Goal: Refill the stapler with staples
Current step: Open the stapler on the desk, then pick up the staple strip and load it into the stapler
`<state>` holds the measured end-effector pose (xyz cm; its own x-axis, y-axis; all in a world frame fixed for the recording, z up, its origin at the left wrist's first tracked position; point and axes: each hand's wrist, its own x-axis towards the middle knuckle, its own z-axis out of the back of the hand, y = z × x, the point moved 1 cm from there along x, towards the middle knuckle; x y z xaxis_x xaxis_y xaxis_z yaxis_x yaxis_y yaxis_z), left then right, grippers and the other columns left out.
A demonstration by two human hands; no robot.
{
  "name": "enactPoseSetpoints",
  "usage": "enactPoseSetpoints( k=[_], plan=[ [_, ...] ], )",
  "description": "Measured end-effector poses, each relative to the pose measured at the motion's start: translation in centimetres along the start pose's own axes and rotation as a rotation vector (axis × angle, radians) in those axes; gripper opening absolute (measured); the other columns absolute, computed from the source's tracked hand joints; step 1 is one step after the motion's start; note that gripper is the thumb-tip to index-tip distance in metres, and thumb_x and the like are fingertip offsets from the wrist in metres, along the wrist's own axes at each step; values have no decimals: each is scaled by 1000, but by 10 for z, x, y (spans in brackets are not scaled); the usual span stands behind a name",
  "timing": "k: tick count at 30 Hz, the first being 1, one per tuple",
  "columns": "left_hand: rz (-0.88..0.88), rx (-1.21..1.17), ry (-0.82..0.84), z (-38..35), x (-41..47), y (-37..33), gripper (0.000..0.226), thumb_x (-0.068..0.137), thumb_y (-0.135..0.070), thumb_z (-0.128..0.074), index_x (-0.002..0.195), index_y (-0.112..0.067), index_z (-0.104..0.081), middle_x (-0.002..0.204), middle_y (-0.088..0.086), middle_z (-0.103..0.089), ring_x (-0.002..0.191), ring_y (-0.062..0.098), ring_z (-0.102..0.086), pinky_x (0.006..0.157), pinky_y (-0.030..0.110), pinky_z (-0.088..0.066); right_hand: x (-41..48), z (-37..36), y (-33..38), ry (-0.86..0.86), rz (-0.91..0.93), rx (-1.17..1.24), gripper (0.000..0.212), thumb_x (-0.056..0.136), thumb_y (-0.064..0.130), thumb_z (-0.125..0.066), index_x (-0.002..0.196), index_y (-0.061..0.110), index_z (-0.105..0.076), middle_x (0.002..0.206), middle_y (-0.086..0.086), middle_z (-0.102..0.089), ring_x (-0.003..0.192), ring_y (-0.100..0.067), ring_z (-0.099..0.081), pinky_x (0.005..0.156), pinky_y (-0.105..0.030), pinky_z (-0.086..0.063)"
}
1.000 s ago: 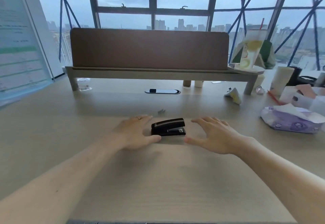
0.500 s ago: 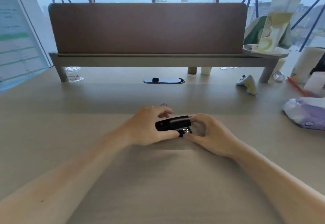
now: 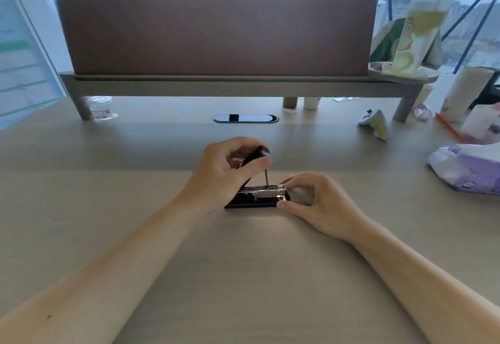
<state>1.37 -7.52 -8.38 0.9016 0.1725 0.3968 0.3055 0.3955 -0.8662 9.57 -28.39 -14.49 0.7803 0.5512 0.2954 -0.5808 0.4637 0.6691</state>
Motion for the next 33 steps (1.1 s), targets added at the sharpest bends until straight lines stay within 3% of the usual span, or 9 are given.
enactPoseSetpoints(
  k=[5,10,12,16,20,23,26,30,33],
  plan=[
    [9,-171,-145,43,-14,10,19,90,-5,-73,105,-17,-77,92,-8,-82,89,5,-75,87,18,-57,-1,0,-1,1,3,2,27,78,39,-89,98,22,-83,113,15,-79,109,3,-71,102,-17,-46],
    [92,-366,-152,88,-32,31,33,79,-29,-81,107,-14,-72,98,5,-78,95,22,-74,88,33,-62,0,-1,-3,7,4,7,26,79,41,-87,98,24,-83,114,16,-80,109,1,-71,104,-23,-48],
    [159,-411,-135,103,-40,38,32,83,-23,-82,110,-15,-68,98,9,-76,97,27,-73,87,35,-63,1,0,-3,6,2,4,28,78,42,-87,99,24,-83,115,16,-79,111,-1,-71,107,-27,-49],
    [211,-87,-54,112,-48,47,37,93,10,-62,110,-23,-70,91,-1,-78,92,23,-72,93,29,-60,1,0,-2,3,3,0,33,77,47,-85,101,25,-83,115,17,-80,111,-1,-71,109,-34,-50],
    [56,501,55,112,-39,24,29,82,-14,-76,103,-35,-74,102,-14,-78,98,0,-69,90,13,-47,-1,1,1,-5,-8,14,41,73,55,-81,100,25,-83,115,18,-80,111,-2,-72,109,-35,-50],
    [-92,885,205,95,-29,7,25,84,-32,-74,108,-38,-71,99,-20,-71,91,8,-64,83,27,-51,-1,1,3,-2,-12,7,30,77,43,-87,99,24,-83,113,18,-80,109,1,-72,107,-29,-50],
    [-33,969,296,85,-24,9,24,84,-49,-69,107,-43,-72,89,-19,-73,82,8,-65,75,34,-56,-2,1,3,2,-13,19,23,78,36,-89,97,25,-83,111,20,-79,109,4,-71,104,-22,-48],
    [37,775,300,86,-26,23,19,85,-41,-75,104,-38,-76,87,-17,-77,80,6,-69,76,33,-56,-1,0,1,-6,-15,-6,25,78,37,-90,99,25,-83,112,21,-79,108,6,-69,97,-9,-43],
    [47,713,273,85,-29,31,15,86,-39,-77,100,-40,-75,87,-16,-77,80,8,-69,73,28,-52,-1,2,-1,5,-13,-6,25,78,39,-89,99,26,-83,112,20,-79,108,6,-70,101,-14,-45]
  ],
)
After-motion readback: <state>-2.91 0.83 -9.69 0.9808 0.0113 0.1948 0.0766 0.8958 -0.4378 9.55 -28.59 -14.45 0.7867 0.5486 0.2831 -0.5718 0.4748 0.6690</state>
